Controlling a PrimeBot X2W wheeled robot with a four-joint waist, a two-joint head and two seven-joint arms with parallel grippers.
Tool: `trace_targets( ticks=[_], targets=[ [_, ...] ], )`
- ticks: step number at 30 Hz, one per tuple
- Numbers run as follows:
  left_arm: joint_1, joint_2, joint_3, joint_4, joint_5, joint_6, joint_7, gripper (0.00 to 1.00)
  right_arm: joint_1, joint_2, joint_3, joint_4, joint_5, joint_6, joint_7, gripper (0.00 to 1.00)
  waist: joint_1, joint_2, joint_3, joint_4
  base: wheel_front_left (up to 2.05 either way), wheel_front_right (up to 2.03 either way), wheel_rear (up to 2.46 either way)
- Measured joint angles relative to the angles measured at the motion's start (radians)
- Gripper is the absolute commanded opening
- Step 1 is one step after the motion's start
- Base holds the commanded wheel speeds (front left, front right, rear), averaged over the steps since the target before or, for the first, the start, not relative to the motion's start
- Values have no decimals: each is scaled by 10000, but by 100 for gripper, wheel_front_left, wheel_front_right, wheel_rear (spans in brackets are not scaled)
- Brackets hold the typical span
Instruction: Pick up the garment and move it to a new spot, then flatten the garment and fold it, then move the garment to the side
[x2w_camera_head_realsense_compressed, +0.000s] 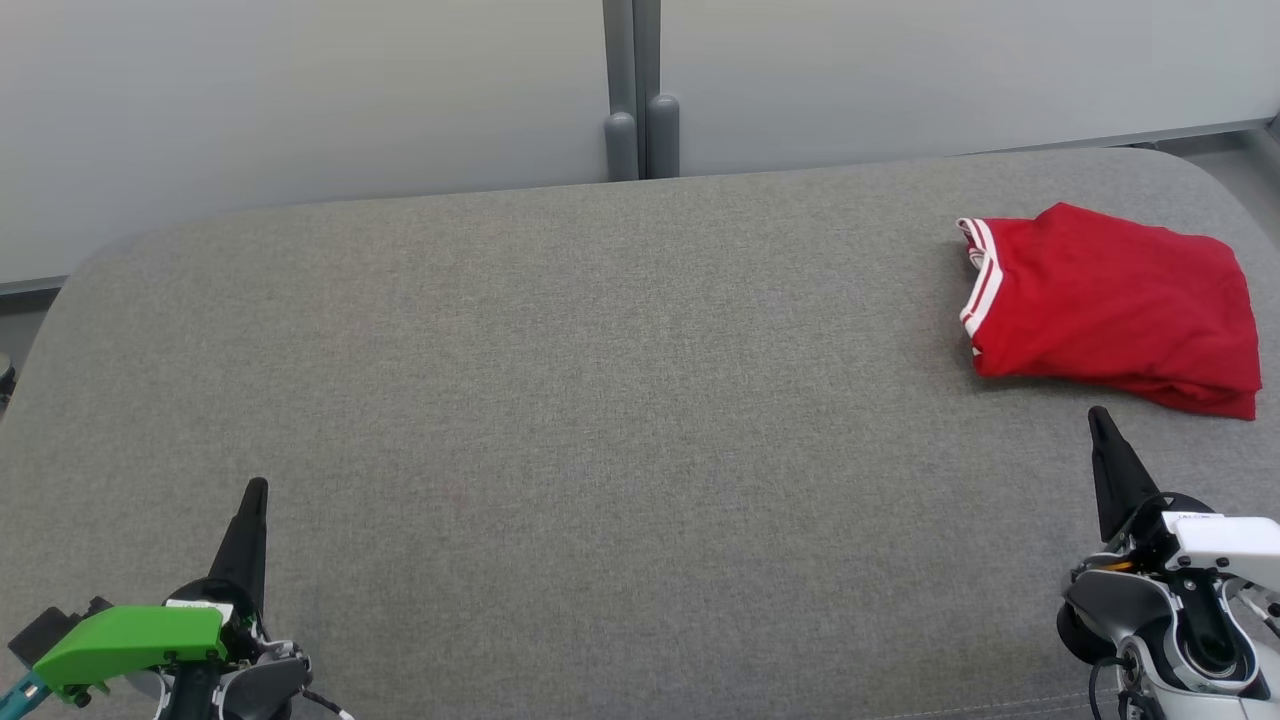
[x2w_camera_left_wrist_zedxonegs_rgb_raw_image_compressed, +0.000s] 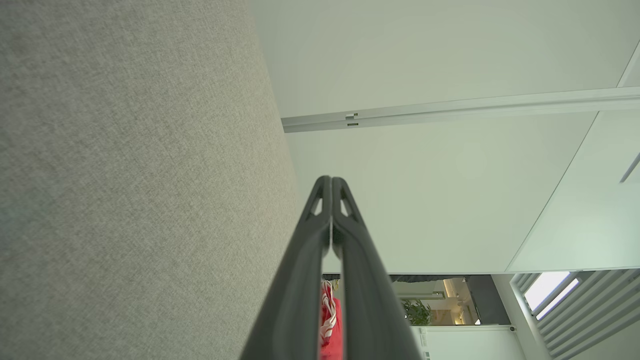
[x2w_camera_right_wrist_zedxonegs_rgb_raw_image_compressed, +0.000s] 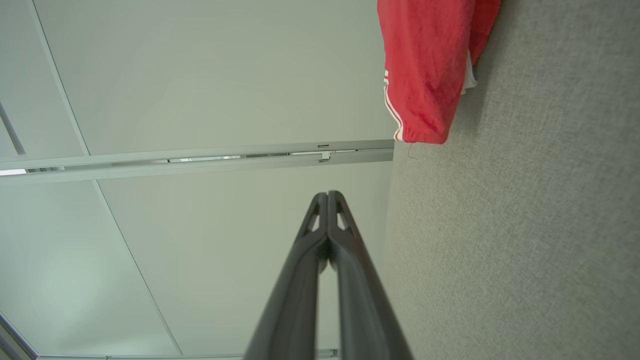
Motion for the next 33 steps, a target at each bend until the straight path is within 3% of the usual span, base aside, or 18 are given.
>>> trace_targets(
  ticks=[33],
  targets=[
    [-3, -2, 13, 17, 0, -2, 0, 0, -9, 0, -15, 0, 0, 0, 0, 0, 0, 0, 0, 0, 0, 0, 0]
  ],
)
